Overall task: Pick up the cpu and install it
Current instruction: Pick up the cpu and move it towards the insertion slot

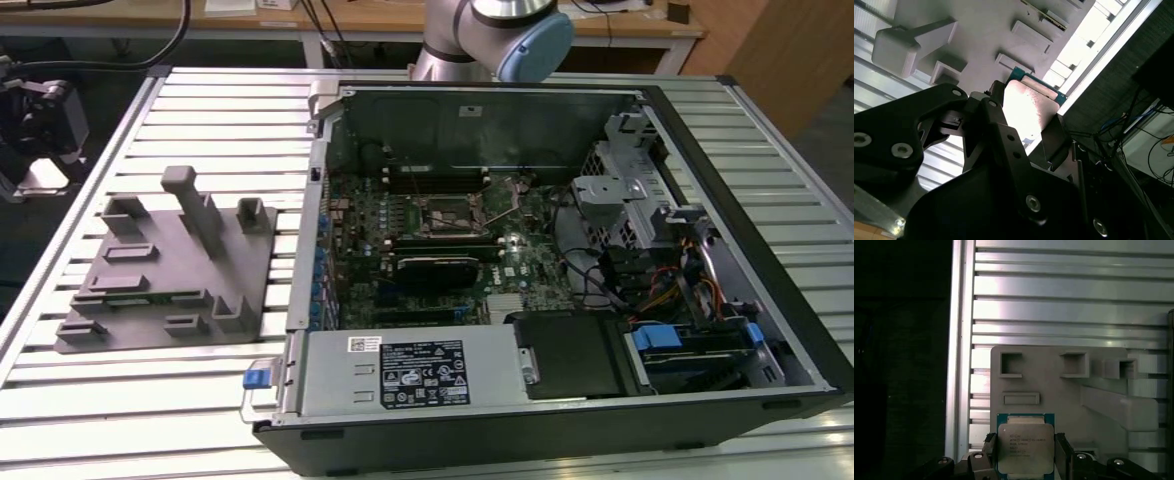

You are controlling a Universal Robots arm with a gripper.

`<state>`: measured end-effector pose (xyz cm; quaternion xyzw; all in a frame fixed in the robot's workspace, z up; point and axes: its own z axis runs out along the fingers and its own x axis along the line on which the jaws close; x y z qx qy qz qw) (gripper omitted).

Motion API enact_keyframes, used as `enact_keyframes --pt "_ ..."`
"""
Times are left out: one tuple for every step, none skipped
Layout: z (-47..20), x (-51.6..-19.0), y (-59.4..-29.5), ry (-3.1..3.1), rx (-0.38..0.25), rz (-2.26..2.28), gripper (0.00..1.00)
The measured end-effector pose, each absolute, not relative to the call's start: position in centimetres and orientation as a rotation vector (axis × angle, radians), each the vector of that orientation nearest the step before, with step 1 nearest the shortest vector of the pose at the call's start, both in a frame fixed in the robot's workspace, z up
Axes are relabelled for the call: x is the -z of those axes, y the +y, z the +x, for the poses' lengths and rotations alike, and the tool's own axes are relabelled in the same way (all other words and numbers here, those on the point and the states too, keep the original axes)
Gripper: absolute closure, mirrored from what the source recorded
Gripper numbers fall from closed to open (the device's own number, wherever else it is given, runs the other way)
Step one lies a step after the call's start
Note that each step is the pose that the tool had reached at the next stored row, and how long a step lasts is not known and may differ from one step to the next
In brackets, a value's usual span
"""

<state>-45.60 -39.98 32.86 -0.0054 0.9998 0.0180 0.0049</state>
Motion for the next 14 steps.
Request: enact_keyframes --pt "-45.6 -32.91 -39.98 3.131 -0.056 -0.017 0.46" --pt "-45.6 -32.94 -39.98 3.131 -0.056 -0.017 0.46" --pt "-45.6 -32.98 -39.98 3.131 -0.056 -0.017 0.46" --pt "-45.6 -33.03 -39.98 3.131 -0.056 -0.017 0.46" --pt "-45.6 -33.07 -39.98 3.131 -0.056 -0.017 0.46" --pt "-45.6 -33.1 -39.98 3.131 -0.056 -0.017 0.46" --pt "-45.6 -33.14 -39.98 3.131 -0.056 -0.017 0.46" --pt "-45.6 -33.18 -39.98 3.131 -0.056 -0.017 0.46" --pt "-45.6 -33.21 -39.98 3.131 -0.057 -0.017 0.46" --pt "-45.6 -33.25 -39.98 3.131 -0.057 -0.017 0.46" --pt "-45.6 -33.28 -39.97 3.131 -0.056 -0.017 0.46" --pt "-45.6 -33.32 -39.97 3.131 -0.056 -0.017 0.46" --pt "-45.6 -33.35 -39.97 3.131 -0.056 -0.017 0.46" --pt "-45.6 -33.38 -39.97 3.131 -0.056 -0.017 0.46"
